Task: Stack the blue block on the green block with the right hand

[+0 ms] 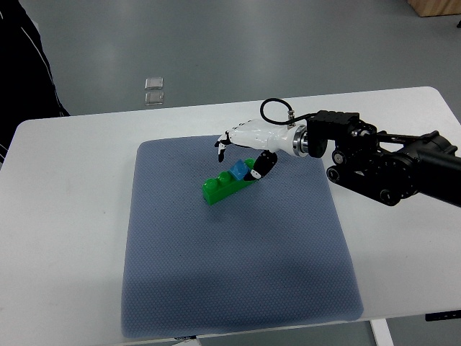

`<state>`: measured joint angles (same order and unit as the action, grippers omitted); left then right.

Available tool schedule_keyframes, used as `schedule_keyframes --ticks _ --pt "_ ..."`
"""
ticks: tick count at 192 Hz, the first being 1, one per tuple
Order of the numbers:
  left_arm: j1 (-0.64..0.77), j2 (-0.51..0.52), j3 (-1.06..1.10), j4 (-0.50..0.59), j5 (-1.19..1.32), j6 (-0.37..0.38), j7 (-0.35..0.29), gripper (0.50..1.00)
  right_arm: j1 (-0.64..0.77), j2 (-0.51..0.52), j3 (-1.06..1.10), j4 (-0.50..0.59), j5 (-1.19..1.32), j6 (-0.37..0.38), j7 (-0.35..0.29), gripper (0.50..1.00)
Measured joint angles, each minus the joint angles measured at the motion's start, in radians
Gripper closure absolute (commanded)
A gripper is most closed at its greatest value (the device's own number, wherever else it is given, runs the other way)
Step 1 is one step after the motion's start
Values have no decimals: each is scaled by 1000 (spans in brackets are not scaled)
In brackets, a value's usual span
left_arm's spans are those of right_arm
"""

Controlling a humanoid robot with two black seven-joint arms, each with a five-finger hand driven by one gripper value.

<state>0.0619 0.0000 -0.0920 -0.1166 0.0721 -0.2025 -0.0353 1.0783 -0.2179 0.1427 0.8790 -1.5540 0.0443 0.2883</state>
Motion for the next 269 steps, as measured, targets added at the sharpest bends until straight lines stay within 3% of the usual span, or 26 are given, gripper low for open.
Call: schedule_keyframes --ticks 73,269 --pt "0 0 0 0 0 0 0 500 -4 0 -2 0 -4 -1 0 769" --pt "0 0 0 0 0 0 0 500 -10 -4 -3 -2 -5 -11 4 885"
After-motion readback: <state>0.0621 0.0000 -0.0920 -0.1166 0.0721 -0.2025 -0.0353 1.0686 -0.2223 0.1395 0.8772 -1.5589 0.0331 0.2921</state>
